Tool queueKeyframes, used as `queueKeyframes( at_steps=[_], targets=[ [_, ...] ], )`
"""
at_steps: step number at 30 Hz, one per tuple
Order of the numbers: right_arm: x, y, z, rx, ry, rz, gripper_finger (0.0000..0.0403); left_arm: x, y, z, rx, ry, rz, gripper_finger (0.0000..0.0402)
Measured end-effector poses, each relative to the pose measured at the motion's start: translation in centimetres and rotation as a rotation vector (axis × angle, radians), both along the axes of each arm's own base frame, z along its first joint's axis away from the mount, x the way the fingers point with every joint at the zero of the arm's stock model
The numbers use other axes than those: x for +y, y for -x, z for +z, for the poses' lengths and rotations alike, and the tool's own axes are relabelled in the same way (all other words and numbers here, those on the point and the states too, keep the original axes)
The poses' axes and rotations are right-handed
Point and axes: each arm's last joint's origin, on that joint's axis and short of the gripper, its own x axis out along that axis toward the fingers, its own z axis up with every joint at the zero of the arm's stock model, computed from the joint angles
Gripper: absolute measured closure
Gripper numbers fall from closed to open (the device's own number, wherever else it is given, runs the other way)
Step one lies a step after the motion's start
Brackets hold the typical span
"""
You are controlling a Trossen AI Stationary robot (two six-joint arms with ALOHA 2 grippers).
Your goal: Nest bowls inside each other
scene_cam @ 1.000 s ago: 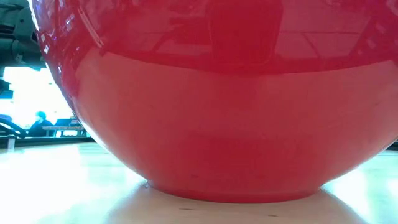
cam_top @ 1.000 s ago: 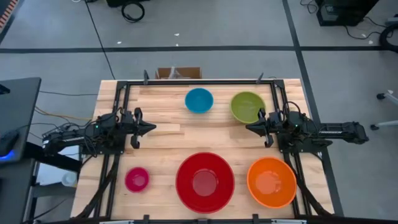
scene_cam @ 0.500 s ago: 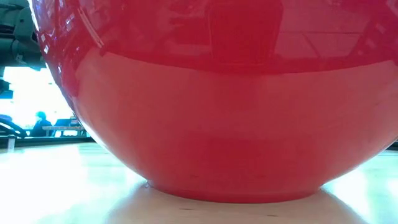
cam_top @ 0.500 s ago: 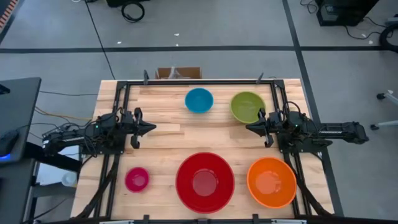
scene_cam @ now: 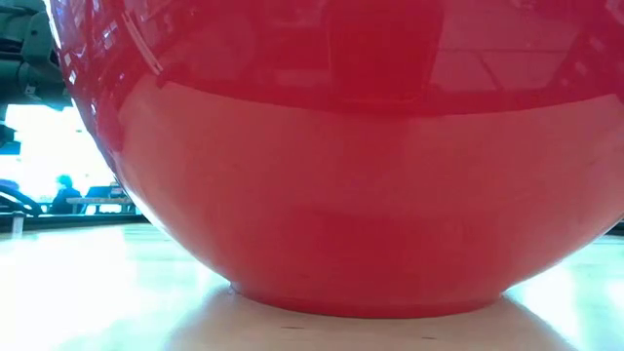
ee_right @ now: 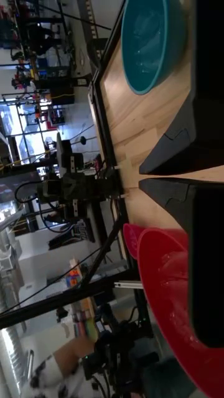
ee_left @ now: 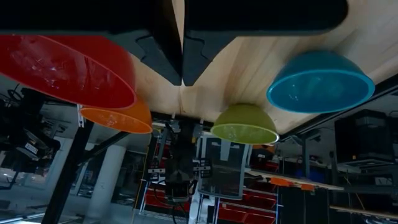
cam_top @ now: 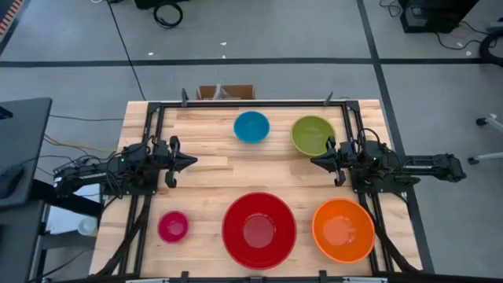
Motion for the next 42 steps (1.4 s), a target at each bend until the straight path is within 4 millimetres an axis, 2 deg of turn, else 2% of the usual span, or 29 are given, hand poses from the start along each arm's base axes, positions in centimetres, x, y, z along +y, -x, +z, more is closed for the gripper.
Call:
queueKeyframes(
  at_steps=[15,19,26,29,32,35,39,42],
  targets=[
    [0.0,0.0,0.0,0.0,0.0,0.0,0.0376,0.0,0.0,0.0,0.0,0.003,0.0,0.0386],
    [0.0,0.0,0.0,0.0,0.0,0.0,0.0376,0.0,0.0,0.3,-0.028,-0.088,0.005,0.0386],
    [0.0,0.0,0.0,0.0,0.0,0.0,0.0376,0.0,0.0,0.3,-0.027,-0.096,0.013,0.0386],
    [0.0,0.0,0.0,0.0,0.0,0.0,0.0376,0.0,0.0,0.4,-0.035,-0.026,0.009,0.0386],
    [0.0,0.0,0.1,-0.006,0.023,-0.007,0.0376,0.0,0.0,0.5,-0.063,0.148,-0.001,0.0386],
    [-0.3,0.1,0.5,-0.055,0.032,-0.097,0.0376,0.1,0.0,0.6,-0.086,0.324,0.005,0.0386],
    [-0.9,0.4,1.5,-0.191,-0.234,-0.288,0.0376,0.7,0.2,0.6,-0.127,0.368,0.204,0.0386],
    [-1.5,0.7,1.8,-0.27,-0.336,-0.476,0.0376,1.0,0.3,0.8,-0.177,0.41,0.316,0.0386]
  ],
)
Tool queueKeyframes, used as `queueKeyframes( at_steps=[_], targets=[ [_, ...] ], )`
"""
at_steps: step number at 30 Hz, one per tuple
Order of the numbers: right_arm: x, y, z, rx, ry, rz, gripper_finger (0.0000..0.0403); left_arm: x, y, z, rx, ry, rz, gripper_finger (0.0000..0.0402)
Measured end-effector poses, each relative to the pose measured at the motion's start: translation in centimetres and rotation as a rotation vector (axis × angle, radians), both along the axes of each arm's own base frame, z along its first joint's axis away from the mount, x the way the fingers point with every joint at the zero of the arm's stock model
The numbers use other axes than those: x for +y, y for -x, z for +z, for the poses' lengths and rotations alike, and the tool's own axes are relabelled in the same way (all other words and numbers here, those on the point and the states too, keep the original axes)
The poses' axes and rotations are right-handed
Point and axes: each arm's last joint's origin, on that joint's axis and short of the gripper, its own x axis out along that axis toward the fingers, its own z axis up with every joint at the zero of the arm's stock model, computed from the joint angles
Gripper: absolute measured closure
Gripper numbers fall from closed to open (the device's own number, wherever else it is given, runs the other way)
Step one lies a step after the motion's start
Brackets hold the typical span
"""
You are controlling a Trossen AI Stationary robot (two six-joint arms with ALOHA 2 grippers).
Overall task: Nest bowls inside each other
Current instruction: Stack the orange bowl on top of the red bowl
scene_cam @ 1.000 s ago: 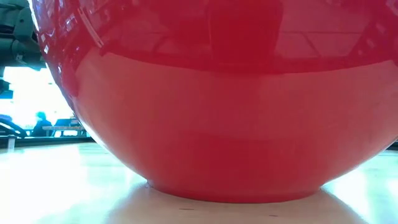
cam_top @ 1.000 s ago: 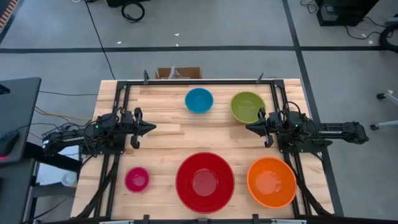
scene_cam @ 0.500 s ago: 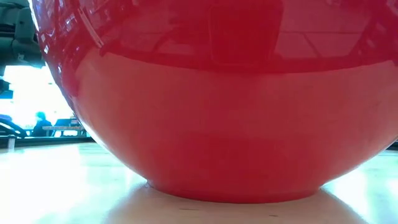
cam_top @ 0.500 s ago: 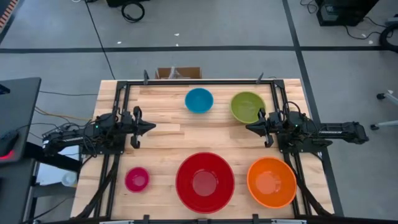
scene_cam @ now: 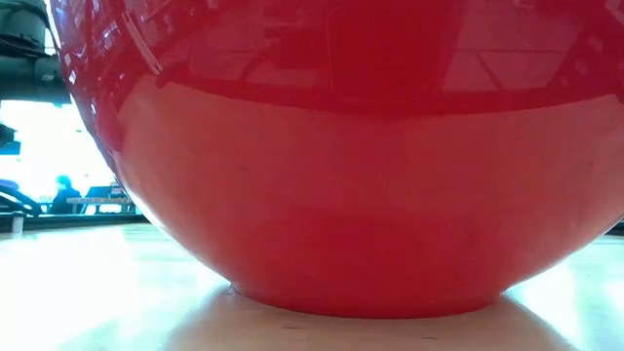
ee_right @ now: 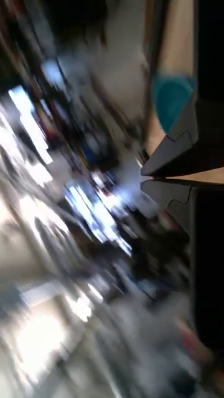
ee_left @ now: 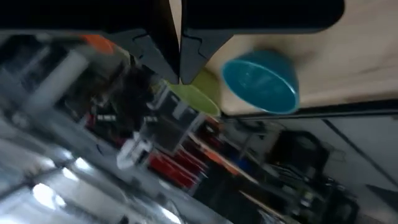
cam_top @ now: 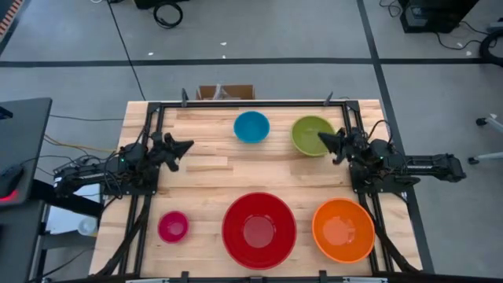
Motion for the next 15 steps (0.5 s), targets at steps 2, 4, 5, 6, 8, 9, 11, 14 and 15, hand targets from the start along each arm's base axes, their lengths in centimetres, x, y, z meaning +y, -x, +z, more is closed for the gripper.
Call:
queueKeyframes(
  at_steps=[2,4,5,6,8,9,11,14,15],
  targets=[
    [-0.4,0.3,0.1,-0.042,-0.065,-0.123,0.0376,0.0,0.0,0.3,-0.057,0.062,-0.007,0.0386],
    [-0.7,0.4,-0.1,-0.04,-0.098,-0.201,0.0376,-0.1,0.0,0.6,-0.118,0.12,-0.045,0.0386],
    [-0.8,0.3,-0.2,-0.028,-0.102,-0.214,0.0376,-0.2,0.0,0.7,-0.132,0.135,-0.062,0.0386],
    [-0.9,0.3,-0.3,-0.02,-0.111,-0.22,0.0376,-0.3,0.0,0.7,-0.136,0.146,-0.071,0.0386],
    [-1.1,0.1,-0.5,-0.027,-0.149,-0.204,0.0376,-0.3,0.0,0.6,-0.135,0.161,-0.073,0.0386],
    [-1.2,0.0,-0.6,-0.033,-0.17,-0.201,0.0376,-0.2,-0.1,0.5,-0.131,0.178,-0.061,0.0386],
    [-1.3,-0.3,-0.1,-0.022,-0.17,-0.191,0.0376,0.0,-0.2,0.2,-0.12,0.224,-0.016,0.0383],
    [-1.6,-0.7,1.8,0.024,-0.086,-0.213,0.0376,0.2,-0.4,-0.1,-0.096,0.271,0.011,0.0365],
    [-1.8,-0.9,2.4,0.045,-0.058,-0.234,0.0376,0.3,-0.5,-0.2,-0.084,0.277,0.019,0.0356]
  ],
)
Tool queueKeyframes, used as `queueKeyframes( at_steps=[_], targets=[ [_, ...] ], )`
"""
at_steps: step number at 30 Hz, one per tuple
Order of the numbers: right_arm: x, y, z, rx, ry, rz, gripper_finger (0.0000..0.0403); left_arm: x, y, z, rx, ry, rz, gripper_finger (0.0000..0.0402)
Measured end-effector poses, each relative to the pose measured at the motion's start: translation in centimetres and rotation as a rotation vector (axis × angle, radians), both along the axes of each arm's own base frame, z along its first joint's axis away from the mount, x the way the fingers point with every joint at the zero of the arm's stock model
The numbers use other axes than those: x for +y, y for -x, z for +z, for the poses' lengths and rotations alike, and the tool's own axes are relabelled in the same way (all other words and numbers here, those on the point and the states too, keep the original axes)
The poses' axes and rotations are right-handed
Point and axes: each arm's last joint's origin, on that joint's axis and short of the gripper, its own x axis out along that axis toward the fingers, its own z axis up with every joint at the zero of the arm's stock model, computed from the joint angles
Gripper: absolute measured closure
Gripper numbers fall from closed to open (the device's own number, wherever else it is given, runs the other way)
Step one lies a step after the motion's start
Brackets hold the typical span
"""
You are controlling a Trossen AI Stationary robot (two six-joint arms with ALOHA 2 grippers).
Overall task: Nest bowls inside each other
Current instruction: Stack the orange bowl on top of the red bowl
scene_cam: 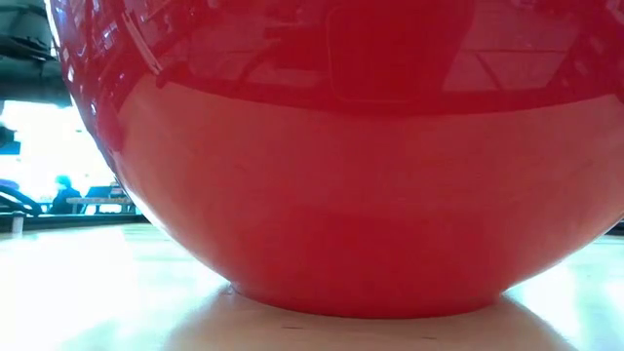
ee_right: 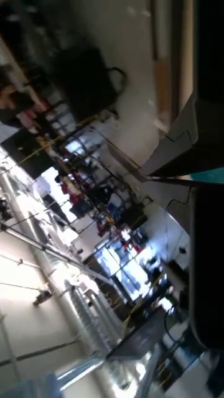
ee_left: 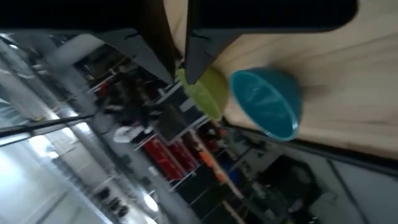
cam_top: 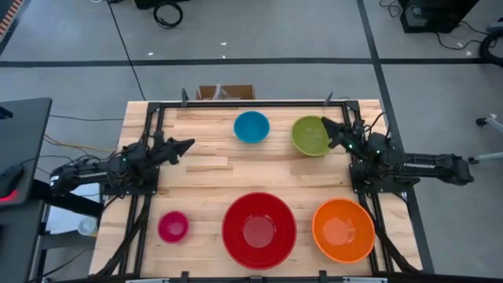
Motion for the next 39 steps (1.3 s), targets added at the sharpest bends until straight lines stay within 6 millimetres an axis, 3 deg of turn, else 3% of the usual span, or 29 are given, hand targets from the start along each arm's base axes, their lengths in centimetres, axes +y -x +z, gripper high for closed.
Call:
queueKeyframes(
  at_steps=[7,14,21,28,32,39],
  targets=[
    [-2.2,-1.6,2.2,0.176,-0.035,-0.225,0.0376,0.6,-0.5,0.8,0.085,-0.025,0.042,0.0285],
    [-3.7,-3.1,3.0,0.182,-0.163,-0.094,0.0378,1.2,-1.2,2.9,0.154,-0.117,0.044,0.0243],
    [-5.1,-3.9,5.4,0.402,-0.219,-0.142,0.0396,2.0,-2.2,5.9,0.197,-0.183,0.053,0.0237],
    [-7.1,-4.5,6.3,0.601,-0.401,-0.236,0.0398,3.4,-3.7,8.0,0.263,-0.162,0.092,0.0237],
    [-8.0,-5.3,6.4,0.673,-0.461,-0.195,0.0398,3.8,-4.7,9.2,0.285,-0.154,0.075,0.0237],
    [-8.8,-6.4,5.1,0.759,-0.619,-0.1,0.0373,4.2,-5.6,9.2,0.35,-0.129,0.066,0.0237]
  ],
)
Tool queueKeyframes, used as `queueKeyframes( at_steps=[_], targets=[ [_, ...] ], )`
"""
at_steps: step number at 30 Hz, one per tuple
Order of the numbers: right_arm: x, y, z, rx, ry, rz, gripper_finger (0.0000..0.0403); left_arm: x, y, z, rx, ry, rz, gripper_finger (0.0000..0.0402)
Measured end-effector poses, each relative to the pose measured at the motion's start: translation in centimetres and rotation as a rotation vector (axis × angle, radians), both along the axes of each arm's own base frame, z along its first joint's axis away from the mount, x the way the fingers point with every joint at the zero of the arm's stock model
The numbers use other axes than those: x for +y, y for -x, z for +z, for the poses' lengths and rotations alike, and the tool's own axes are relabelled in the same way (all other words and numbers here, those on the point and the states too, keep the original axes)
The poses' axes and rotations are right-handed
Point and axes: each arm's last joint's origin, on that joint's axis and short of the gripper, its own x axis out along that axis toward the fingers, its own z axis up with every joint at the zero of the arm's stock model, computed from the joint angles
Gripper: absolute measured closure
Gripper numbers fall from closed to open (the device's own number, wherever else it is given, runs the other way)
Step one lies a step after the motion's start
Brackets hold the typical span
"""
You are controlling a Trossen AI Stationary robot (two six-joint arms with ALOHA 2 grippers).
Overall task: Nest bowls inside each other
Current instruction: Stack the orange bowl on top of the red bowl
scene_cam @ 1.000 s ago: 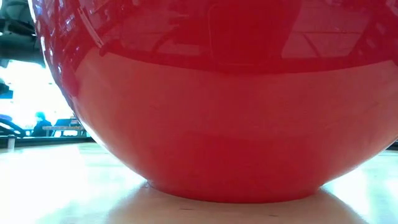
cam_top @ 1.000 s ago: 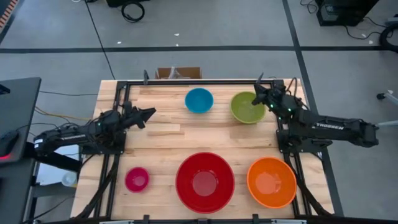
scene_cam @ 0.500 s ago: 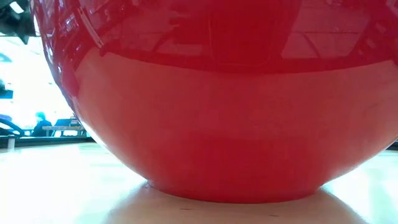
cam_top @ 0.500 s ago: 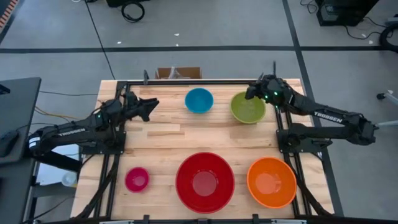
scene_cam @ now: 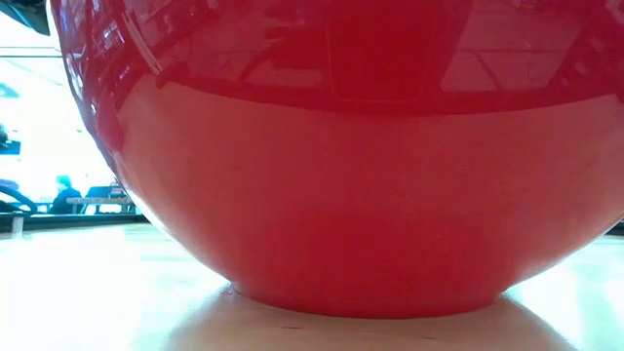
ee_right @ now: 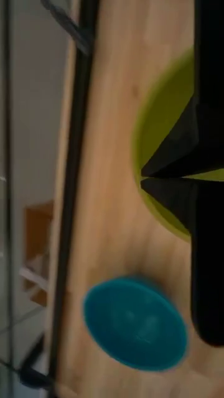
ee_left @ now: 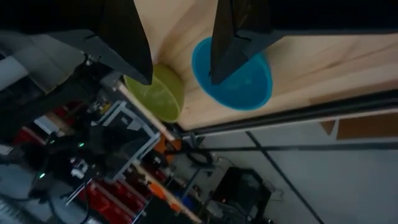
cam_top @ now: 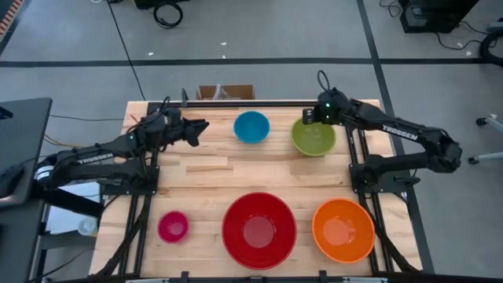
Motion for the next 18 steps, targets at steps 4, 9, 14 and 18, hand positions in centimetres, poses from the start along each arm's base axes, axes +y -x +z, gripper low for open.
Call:
queueKeyframes(
  at_steps=[4,9,14,18],
  targets=[
    [0.1,-0.4,-0.4,-0.027,-0.075,0.057,0.0329,-0.1,-0.1,-0.6,0.041,0.044,-0.036,0.0237],
    [0.3,-0.4,-0.6,-0.042,-0.134,0.086,0.0252,-0.1,0.0,-1.0,0.064,0.093,-0.04,0.0237],
    [0.5,-0.2,-0.9,-0.025,-0.177,0.082,0.0189,0.0,0.0,-1.1,0.073,0.093,-0.02,0.0237],
    [0.6,0.5,-1.4,0.014,-0.26,0.03,0.018,0.2,-0.1,-1.3,0.087,0.1,0.002,0.0237]
  ],
)
